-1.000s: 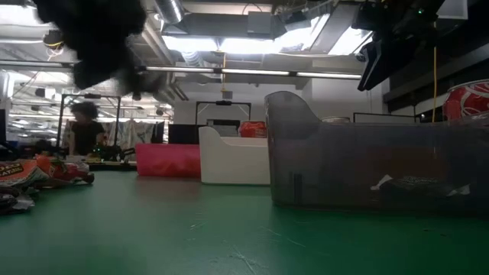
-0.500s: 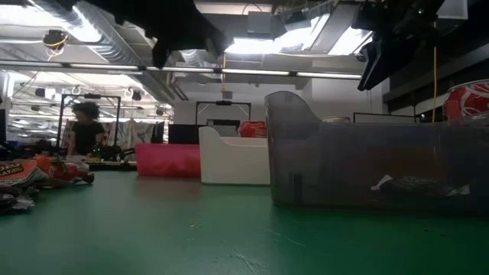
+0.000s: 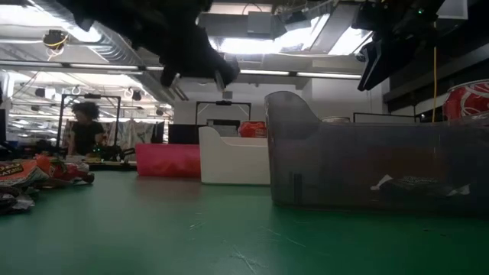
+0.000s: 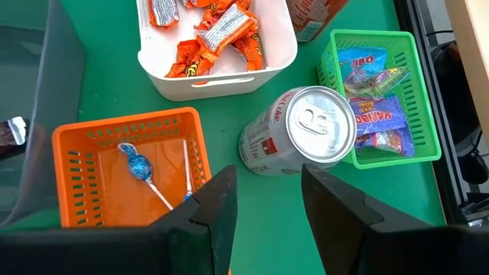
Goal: Sort candy
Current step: Put the brown chocolate bar into the black bin
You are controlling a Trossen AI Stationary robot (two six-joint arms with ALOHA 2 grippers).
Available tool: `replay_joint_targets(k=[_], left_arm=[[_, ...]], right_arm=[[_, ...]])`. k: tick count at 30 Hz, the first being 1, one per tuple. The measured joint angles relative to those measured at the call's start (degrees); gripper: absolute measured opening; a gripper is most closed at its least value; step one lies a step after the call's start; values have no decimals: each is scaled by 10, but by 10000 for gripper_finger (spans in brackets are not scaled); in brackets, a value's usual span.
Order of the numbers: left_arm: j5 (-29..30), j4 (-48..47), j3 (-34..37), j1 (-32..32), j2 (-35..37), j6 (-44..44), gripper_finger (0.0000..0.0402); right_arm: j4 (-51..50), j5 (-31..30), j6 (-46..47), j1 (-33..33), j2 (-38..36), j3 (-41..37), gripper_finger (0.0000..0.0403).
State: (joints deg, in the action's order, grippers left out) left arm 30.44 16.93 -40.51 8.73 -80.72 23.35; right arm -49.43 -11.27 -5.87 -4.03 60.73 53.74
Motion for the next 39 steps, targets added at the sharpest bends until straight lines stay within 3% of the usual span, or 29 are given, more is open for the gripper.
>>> replay_joint_targets(k=[10, 16, 20, 25, 32, 39], left_arm=[[-3, 70, 0, -21, -72, 1, 24], [-104, 206, 0, -7, -118, 14, 24], [-116, 287, -8, 23, -156, 19, 24], [-115, 289, -80, 60, -224, 13, 24], [-122, 253, -190, 95, -318, -70, 24], [-119, 244, -224, 100, -352, -108, 32]], right_arm=[[0, 0, 0, 0, 0, 0, 145], [0, 3, 0, 0, 0, 0, 145], [0, 3, 0, 0, 0, 0, 145], [0, 3, 0, 0, 0, 0, 145], [0, 4, 0, 0, 0, 0, 145], [0, 4, 0, 0, 0, 0, 145]])
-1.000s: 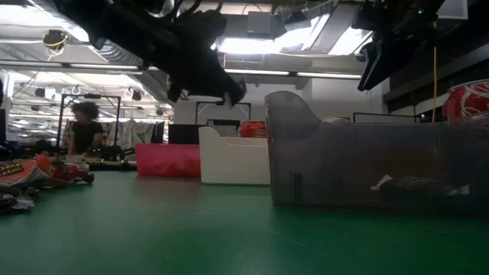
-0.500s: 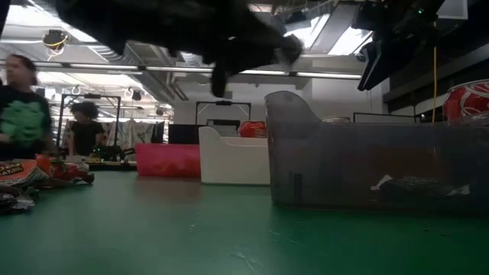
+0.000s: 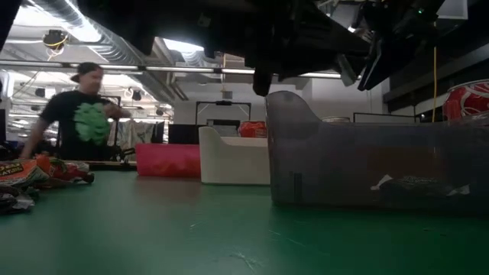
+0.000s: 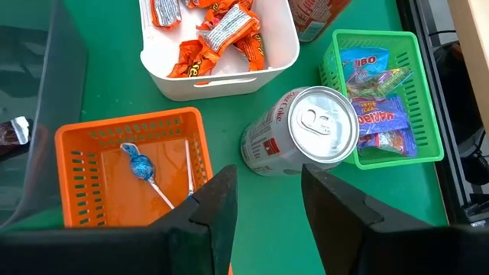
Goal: Sort candy
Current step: Put the brown chocolate bar into the black bin, then put the red candy into the dark green bin
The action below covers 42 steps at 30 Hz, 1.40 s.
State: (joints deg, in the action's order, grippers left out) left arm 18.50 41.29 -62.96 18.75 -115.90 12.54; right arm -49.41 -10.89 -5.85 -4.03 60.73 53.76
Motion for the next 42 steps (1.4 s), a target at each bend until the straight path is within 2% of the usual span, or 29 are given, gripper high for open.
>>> replay_joint_targets(k=[10, 14, 31, 38, 42], left_arm=[[0, -4, 0, -6, 0, 8, 112], [0, -3, 0, -5, 0, 8, 133], [2, -11, 0, -6, 14, -40, 136], [7, -76, 0, -4, 50, -41, 137], [10, -158, 0, -2, 88, -41, 137]], right_arm=[[0, 0, 0, 0, 0, 0, 145], [0, 0, 0, 0, 0, 0, 145], [0, 0, 0, 0, 0, 0, 145], [1, 0, 0, 0, 0, 0, 145], [1, 0, 0, 0, 0, 0, 145]])
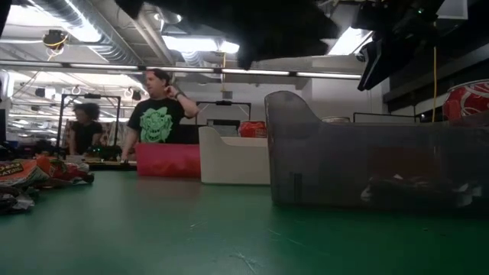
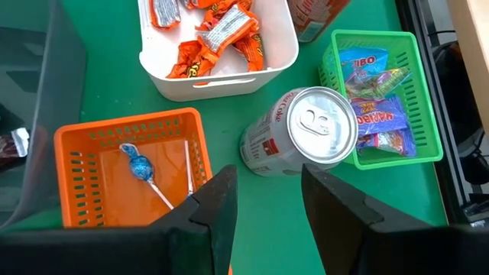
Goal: Sort candy
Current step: Put the red candy into the dark green bin
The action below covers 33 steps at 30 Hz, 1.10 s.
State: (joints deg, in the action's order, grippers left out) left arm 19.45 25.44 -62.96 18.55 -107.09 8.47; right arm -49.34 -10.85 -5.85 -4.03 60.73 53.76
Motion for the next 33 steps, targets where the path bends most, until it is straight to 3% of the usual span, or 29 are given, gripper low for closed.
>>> replay_joint_targets(k=[16, 23, 33], left_arm=[[11, -260, 0, 20, 184, 21, 137], [11, -378, 0, 36, 240, 92, 137], [6, -563, 0, 83, 249, 267, 137]], right_arm=[[-1, 0, 0, 0, 0, 0, 145], [-1, 0, 0, 0, 0, 0, 145], [0, 0, 0, 0, 0, 0, 145]])
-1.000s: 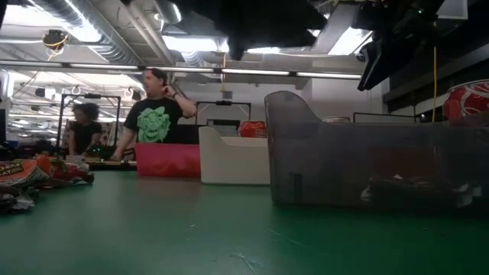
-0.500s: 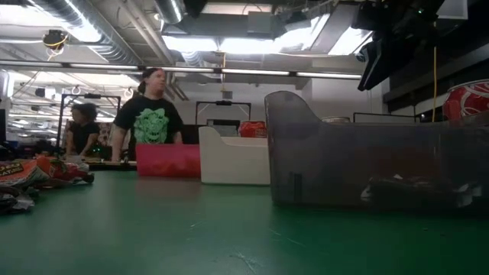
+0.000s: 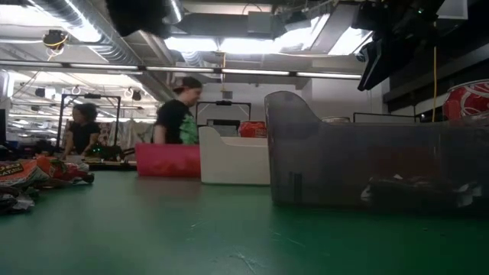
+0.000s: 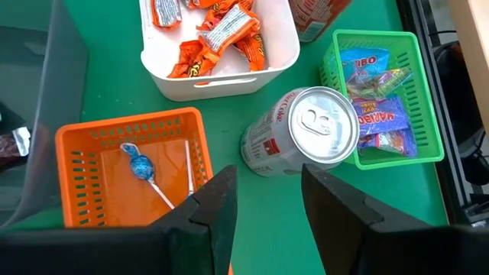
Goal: Sort candy
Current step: Put the red candy into the dark green bin
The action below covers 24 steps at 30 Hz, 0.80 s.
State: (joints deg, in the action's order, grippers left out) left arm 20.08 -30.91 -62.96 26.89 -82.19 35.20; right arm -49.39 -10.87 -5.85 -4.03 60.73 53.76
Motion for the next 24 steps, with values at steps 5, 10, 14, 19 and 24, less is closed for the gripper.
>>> replay_joint_targets(k=[5, 10, 14, 19, 24], left_arm=[[1, -21, 0, 27, 0, 37, 137], [2, -28, 0, 52, 0, 67, 137], [2, -45, 0, 70, 0, 103, 137], [3, -66, 0, 90, 0, 143, 137], [-18, -86, 0, 111, 0, 186, 137]], right_arm=[[0, 0, 0, 0, 0, 0, 145], [0, 0, 0, 0, 0, 0, 145], [0, 0, 0, 0, 0, 0, 145], [0, 0, 0, 0, 0, 0, 145], [0, 0, 0, 0, 0, 0, 145]])
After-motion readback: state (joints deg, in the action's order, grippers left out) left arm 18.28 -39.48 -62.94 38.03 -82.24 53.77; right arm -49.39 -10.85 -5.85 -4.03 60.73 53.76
